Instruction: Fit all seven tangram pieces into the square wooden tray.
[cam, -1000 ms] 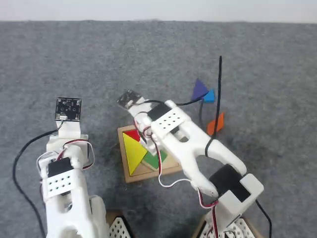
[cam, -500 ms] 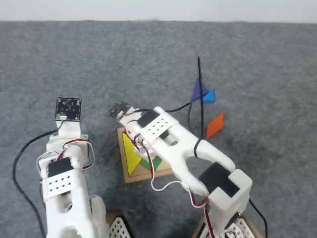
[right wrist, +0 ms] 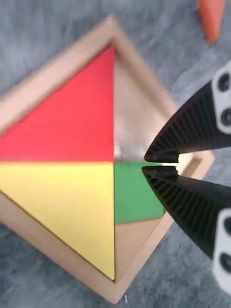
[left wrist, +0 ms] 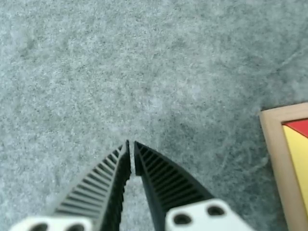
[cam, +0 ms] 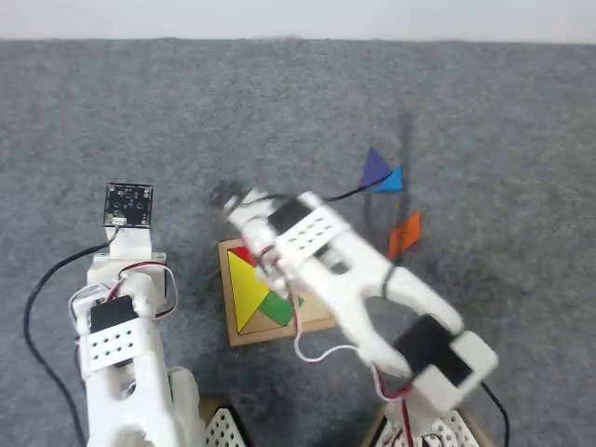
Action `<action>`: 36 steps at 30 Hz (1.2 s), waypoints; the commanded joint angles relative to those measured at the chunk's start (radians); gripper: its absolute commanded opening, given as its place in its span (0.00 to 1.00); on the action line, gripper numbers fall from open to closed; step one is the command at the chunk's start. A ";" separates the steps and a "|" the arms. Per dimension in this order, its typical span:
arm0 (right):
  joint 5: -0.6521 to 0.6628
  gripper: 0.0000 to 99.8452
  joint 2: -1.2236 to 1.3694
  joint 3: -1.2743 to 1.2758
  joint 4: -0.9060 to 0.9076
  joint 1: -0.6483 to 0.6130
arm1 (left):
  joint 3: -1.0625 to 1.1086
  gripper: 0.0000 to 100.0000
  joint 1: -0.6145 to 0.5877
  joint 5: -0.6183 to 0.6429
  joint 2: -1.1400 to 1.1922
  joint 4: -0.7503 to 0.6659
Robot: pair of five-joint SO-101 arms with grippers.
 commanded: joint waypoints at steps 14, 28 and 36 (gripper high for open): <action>-0.362 0.18 0.005 -0.015 -0.199 0.532 | -0.010 0.01 -0.005 0.003 -0.025 -0.018; -0.405 0.18 0.219 -0.322 -0.209 0.559 | -0.010 0.01 -0.005 0.003 -0.025 -0.017; -0.488 0.18 0.440 -0.583 -0.200 0.656 | -0.010 0.01 -0.005 0.003 -0.025 -0.017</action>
